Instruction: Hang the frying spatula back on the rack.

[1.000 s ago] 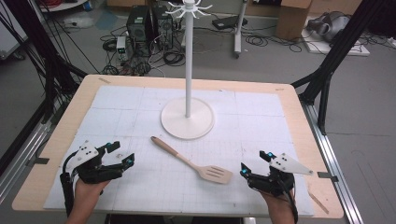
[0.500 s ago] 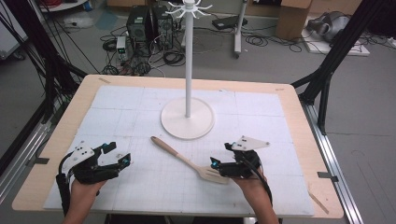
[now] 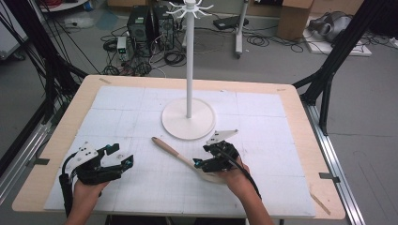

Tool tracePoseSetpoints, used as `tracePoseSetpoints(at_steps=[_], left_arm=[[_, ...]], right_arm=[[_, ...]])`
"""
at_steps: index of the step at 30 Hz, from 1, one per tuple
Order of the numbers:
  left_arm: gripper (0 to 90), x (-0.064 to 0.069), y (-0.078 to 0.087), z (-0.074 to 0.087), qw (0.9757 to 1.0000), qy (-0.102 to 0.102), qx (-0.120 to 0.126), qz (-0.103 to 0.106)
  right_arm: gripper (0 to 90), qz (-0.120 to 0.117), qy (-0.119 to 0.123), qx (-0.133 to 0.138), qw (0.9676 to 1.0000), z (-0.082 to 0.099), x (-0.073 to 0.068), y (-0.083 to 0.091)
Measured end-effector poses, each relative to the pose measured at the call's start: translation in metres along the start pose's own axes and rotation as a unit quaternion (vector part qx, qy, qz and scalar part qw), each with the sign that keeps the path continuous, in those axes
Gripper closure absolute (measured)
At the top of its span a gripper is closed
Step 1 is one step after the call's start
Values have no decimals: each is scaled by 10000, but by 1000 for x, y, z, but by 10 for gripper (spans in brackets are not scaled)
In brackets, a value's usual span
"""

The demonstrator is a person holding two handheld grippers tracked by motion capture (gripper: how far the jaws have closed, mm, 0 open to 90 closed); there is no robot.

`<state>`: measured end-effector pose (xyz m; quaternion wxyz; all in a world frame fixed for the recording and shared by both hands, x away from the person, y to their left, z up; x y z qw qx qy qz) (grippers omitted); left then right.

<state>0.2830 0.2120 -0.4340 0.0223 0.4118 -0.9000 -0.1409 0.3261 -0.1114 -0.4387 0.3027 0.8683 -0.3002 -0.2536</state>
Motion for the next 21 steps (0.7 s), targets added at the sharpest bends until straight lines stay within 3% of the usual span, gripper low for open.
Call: tracePoseSetpoints(at_steps=[6,10,14,21], left_arm=[[234,-2,-1,1,10000,31,2,-23],[236,-3,0,1,10000,62,2,-16],[239,-4,-1,2,10000,80,-13,-10],[243,-6,0,3,9999,102,-24,-16]], right_arm=[[388,5,27,-354,9994,-2,-2,-17],[437,-134,2,-610,9980,-3,-5,-27],[488,-245,102,-939,9952,-3,-11,-36],[551,-77,272,-1377,9901,-1,-16,-48]])
Point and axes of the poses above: each handheld gripper's, and its own axes: y roughly backward along the jaws, z roughly out of its underside, x roughly to its right, the point moved 5 cm from there along -y, roughly forward along the jaws, and after that the axes turned 14 degrees about -y, right-handed, at the moved point
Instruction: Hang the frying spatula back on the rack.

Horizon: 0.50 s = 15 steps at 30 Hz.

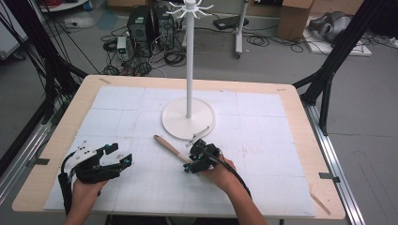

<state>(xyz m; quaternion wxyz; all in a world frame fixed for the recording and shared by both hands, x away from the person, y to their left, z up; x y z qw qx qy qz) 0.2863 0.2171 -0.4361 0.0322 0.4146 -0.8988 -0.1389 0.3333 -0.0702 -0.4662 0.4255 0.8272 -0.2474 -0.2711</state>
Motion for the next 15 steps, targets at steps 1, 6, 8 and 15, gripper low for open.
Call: tracePoseSetpoints(at_steps=[1,6,8,15], left_arm=[[244,0,0,0,10000,2,-5,1],[246,-1,0,1,10000,34,-9,-5],[247,-2,0,1,10000,25,-22,-22],[250,-1,0,1,10000,31,-27,5]], right_arm=[[552,33,-16,4,10000,0,0,0],[553,142,37,-21,9999,0,-3,0],[561,132,119,-56,9998,1,-7,-1],[621,305,213,-59,9993,1,-10,-2]])
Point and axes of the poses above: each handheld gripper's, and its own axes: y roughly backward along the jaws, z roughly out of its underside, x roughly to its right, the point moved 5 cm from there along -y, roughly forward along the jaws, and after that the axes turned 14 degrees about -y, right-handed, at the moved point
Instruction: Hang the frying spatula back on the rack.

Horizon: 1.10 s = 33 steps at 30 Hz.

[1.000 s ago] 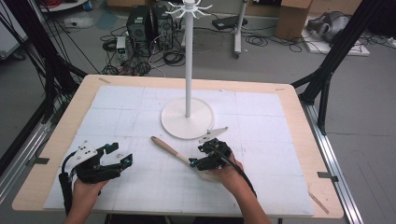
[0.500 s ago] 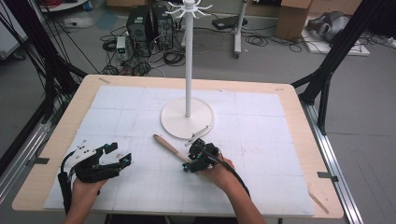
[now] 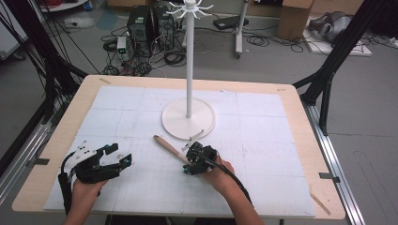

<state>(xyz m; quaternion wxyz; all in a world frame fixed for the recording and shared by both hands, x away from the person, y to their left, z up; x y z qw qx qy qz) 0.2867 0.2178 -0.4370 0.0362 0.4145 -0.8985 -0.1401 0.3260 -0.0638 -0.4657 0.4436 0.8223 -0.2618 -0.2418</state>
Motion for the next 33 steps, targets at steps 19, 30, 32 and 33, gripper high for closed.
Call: tracePoseSetpoints(at_steps=[19,30,32,33], left_arm=[[251,-1,0,1,10000,29,-23,4],[253,0,0,2,10000,28,-46,21],[254,0,0,2,10000,44,-44,23],[255,0,0,2,10000,50,-40,28]], right_arm=[[768,396,48,38,9992,0,-5,0],[779,478,267,18,9985,0,-7,0],[780,440,295,42,9986,0,-6,0],[779,419,270,38,9987,0,-6,1]])
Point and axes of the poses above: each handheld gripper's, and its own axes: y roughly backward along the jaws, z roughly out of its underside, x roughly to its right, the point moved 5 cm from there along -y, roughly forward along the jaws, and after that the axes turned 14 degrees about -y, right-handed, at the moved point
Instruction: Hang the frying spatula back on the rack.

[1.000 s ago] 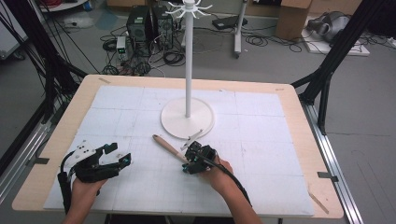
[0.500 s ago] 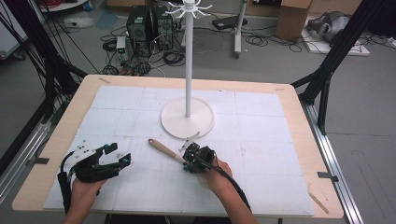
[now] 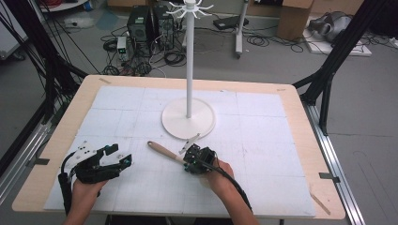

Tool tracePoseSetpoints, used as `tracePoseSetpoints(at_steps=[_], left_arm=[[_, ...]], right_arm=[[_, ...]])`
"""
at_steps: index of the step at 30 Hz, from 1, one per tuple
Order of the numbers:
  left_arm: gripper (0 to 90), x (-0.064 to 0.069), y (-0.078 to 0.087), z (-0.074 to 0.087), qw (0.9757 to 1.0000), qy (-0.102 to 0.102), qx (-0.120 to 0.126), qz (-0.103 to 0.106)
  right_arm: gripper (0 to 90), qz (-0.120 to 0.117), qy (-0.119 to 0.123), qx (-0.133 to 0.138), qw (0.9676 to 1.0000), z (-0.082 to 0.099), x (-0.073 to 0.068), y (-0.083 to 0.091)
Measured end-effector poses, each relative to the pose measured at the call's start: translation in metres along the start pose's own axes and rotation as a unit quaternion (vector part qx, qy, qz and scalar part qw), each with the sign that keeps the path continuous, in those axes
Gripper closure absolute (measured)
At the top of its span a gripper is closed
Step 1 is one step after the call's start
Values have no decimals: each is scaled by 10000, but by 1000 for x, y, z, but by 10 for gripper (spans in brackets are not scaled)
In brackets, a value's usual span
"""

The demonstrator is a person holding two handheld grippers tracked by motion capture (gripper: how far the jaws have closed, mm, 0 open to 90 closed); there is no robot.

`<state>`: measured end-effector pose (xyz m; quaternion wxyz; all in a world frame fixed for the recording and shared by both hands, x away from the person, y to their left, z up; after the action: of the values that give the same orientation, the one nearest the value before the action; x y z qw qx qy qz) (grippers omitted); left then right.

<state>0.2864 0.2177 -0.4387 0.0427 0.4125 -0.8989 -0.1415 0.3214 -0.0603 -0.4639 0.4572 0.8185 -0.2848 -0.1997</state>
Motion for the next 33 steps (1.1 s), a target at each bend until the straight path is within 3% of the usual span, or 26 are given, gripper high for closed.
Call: tracePoseSetpoints(at_steps=[4,8,14,20,25,27,33], left_arm=[[295,3,0,-2,9999,91,82,121],[301,9,-4,-6,9991,210,149,339],[301,17,-12,-16,9978,266,211,568],[298,20,-22,-28,9967,365,297,660],[290,25,-34,-40,9970,254,318,665],[278,28,-42,-47,9963,295,344,736],[302,44,-64,-69,9934,367,390,1017]], right_arm=[[779,-59,-87,141,9998,0,3,7],[779,-177,-181,530,9983,0,8,21],[779,-232,-272,1049,9938,8,10,42],[779,-293,-349,1342,9899,18,13,51],[779,-362,-393,1714,9838,22,11,59],[779,-363,-394,1785,9825,22,10,60],[778,-401,-434,2185,9740,24,7,69]])
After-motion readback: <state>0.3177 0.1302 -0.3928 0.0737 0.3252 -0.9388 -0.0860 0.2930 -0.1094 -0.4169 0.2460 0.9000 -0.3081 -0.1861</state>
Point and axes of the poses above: each handheld gripper's, and its own axes: y roughly backward along the jaws, z roughly out of its underside, x roughly to its right, the point moved 5 cm from there along -y, roughly forward along the jaws, and after that the axes turned 14 degrees about -y, right-handed, at the moved point
